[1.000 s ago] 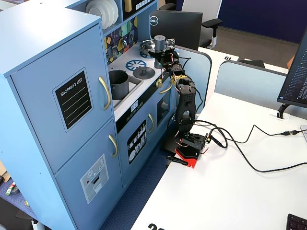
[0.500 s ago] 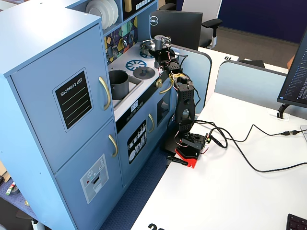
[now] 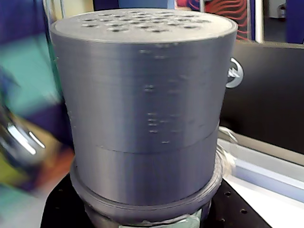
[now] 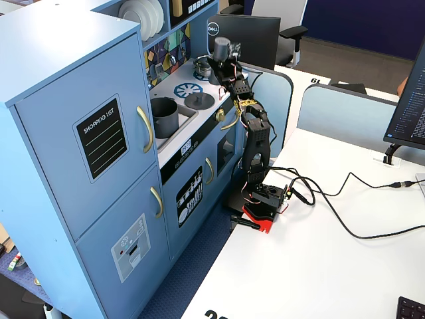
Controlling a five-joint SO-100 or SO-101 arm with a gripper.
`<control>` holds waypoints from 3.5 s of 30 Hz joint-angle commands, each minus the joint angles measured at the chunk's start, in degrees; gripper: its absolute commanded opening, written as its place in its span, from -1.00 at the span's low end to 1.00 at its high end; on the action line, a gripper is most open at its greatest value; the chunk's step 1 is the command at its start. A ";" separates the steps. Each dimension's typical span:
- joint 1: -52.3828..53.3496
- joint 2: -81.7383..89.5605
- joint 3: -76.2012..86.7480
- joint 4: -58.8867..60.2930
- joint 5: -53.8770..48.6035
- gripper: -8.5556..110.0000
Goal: Put salt in the gray recipient
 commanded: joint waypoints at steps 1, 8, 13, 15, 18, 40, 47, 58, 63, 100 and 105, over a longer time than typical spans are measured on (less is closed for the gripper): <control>-8.96 12.22 -11.51 16.52 20.21 -0.86; -33.93 25.05 -6.24 27.95 67.41 -0.86; -45.88 26.98 -3.25 28.39 90.79 -0.86; -47.46 26.19 -3.25 27.33 98.44 -0.86; -49.13 24.26 -4.13 26.98 109.60 -0.86; -49.48 18.46 -2.72 32.61 136.58 -0.86; -50.71 16.17 -1.76 21.62 134.56 -0.86; -48.87 7.82 -15.03 24.35 137.72 -0.86; -47.11 7.73 -14.41 38.23 138.60 -0.86; -48.16 3.52 -21.36 29.27 138.96 -0.86; -47.46 2.72 -21.09 37.79 141.33 -0.86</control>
